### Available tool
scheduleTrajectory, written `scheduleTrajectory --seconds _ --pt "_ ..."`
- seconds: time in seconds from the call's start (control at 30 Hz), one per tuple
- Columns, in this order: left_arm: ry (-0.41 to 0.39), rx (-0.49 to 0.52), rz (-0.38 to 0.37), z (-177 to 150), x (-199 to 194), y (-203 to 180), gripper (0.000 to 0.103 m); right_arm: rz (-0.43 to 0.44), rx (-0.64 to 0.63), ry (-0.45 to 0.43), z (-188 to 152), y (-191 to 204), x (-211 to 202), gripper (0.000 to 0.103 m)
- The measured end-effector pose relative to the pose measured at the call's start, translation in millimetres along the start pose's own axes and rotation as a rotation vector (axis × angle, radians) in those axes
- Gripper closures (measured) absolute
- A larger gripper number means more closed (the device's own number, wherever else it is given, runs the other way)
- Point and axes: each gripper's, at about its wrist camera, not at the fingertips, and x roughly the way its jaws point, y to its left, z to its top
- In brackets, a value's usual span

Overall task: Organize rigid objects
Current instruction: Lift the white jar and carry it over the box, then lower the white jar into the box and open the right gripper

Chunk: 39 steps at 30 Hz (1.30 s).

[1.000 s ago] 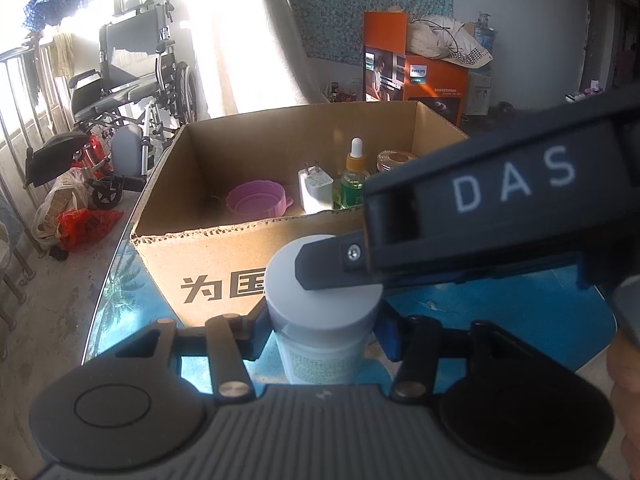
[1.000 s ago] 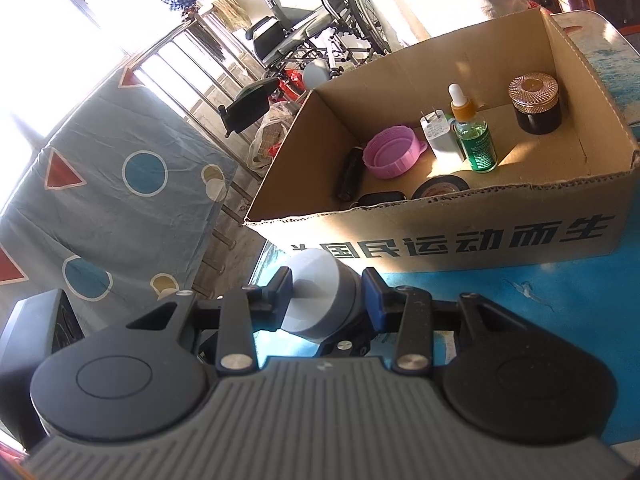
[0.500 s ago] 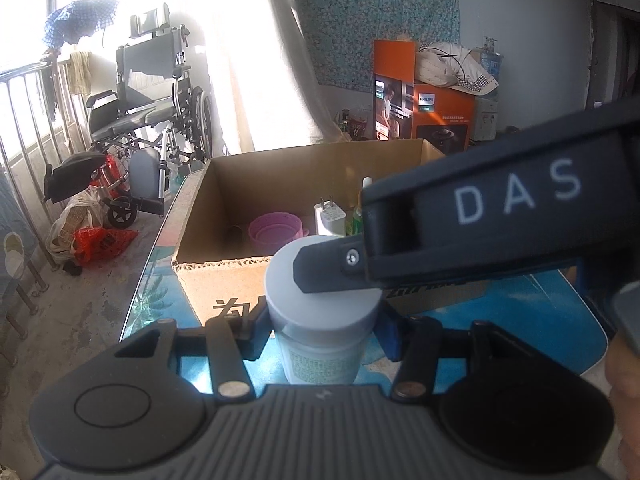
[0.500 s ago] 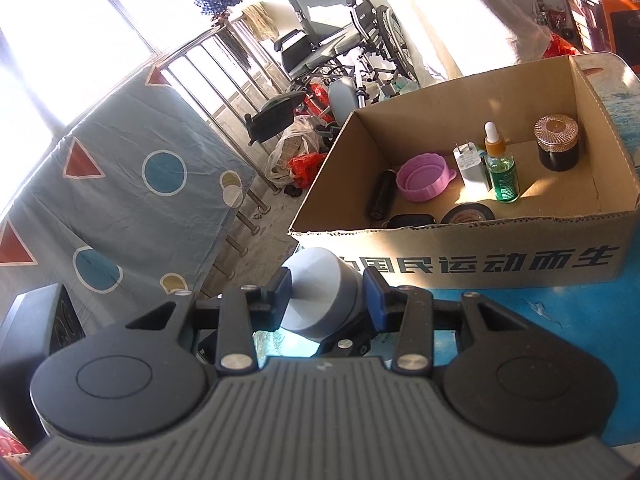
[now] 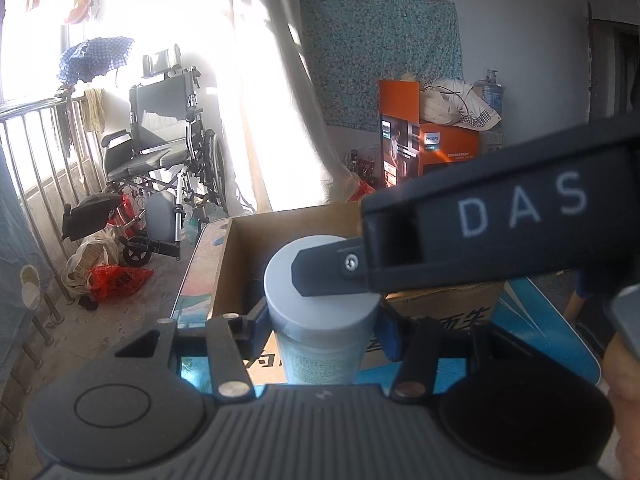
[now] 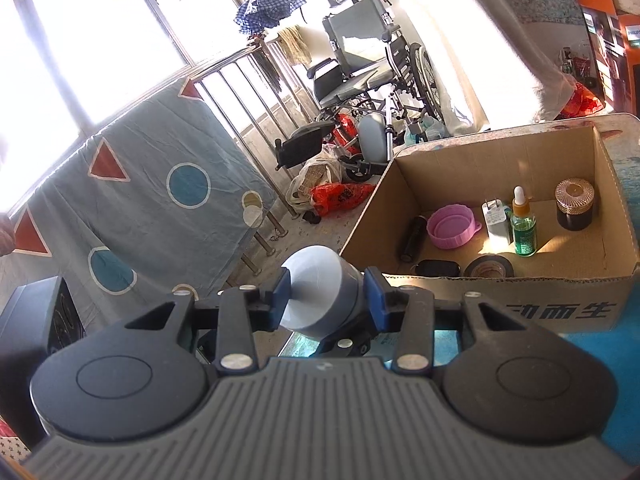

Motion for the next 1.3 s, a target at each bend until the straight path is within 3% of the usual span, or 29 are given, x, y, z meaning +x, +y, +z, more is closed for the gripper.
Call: scheduleTrajectory --seconds 0.27,0.5,0.87,1.1,1.3 --pt "-0.04 0.039 -0.104 50.5 14.2 -14.0 0.049 -0.042 -0.027 -0.08 43.5 -6.2 -30.9 0.062" --pt "0.053 0.039 -0.242 82.2 69.1 -40.2 0.049 -0.099 0.053 -0.079 74.6 -65.9 -41.5 0.062" --pt "0.263 0.056 -0.292 71.4 186.2 -74.8 0.049 -0.147 0.214 0.013 63.7 -184.0 8.7 0.062" --pt "0.3 0.061 -0.292 63.3 224.8 -85.1 0.049 -0.176 0.213 0.045 58.8 -223.5 43.4 0.062" --pt "0.317 0.068 -0.289 57.4 238.3 -90.5 0.049 -0.213 0.159 0.059 60.9 -231.6 59.4 0.062"
